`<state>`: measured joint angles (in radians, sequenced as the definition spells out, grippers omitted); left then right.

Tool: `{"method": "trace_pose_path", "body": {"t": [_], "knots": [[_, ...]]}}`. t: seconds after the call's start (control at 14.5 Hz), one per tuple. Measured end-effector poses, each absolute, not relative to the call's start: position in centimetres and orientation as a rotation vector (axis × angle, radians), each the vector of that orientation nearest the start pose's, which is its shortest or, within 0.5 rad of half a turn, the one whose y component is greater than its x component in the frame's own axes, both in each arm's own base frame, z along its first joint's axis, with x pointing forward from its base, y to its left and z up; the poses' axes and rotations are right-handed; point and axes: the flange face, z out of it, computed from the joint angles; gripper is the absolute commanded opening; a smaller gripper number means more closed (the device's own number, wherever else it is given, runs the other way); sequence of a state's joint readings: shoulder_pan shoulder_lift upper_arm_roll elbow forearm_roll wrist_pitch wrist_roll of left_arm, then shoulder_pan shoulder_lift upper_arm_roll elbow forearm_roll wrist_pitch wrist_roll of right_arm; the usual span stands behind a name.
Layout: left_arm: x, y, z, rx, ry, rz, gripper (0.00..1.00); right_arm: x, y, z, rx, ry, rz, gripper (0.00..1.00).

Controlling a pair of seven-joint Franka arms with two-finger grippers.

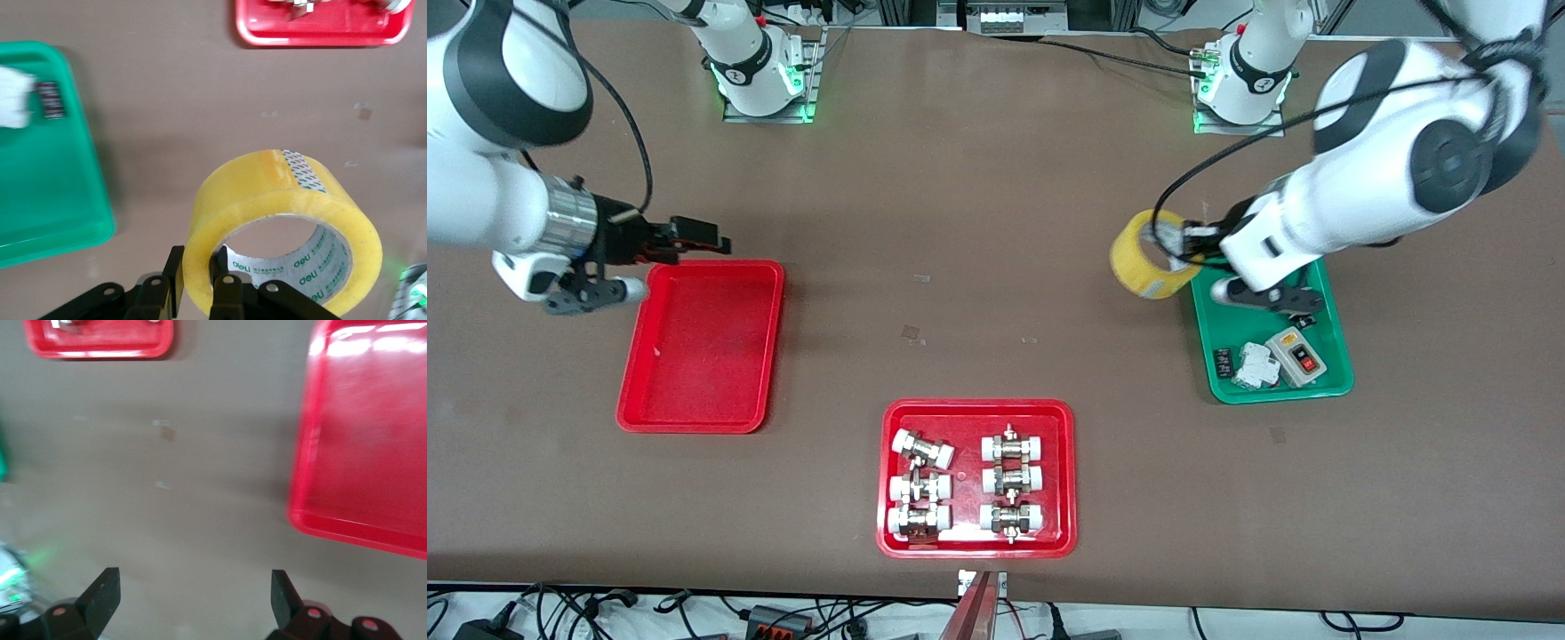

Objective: Left arm passes tape to right arm into tray
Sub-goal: 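Lift the tape with the left gripper while the right gripper reaches forward, then carry the tape toward the right gripper and close the right gripper on it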

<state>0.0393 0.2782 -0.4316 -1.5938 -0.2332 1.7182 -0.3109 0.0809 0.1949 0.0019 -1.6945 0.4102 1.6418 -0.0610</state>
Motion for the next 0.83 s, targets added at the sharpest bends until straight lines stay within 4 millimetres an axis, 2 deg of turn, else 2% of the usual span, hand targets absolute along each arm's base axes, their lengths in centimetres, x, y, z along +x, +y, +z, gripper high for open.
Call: {"method": "trace_pose_path", "body": {"t": [0.21,0.41,0.55,0.69,0.83], "knots": [[58.0,-29.9,45.2,-3.443,-0.106,0.36,0.0,59.6,12.3,44.4,-2.586,-0.074,0.373,1.0],[59.1,-34.7,42.8,-3.536,-0.336,0.264,0.0,59.6,17.6,44.1,-2.497,-0.108,0.322,1.0],[59.7,-37.9,40.7,-3.57,-0.51,0.22,0.0,59.5,20.3,44.0,-2.438,-0.172,0.283,1.0],[59.4,-41.5,39.3,-3.607,-0.687,0.147,0.0,59.6,22.1,43.5,-2.372,-0.191,0.257,1.0],[58.6,-43.6,39.1,-3.616,-0.774,0.134,0.0,60.1,23.0,42.6,-2.352,-0.208,0.227,1.0]]}}
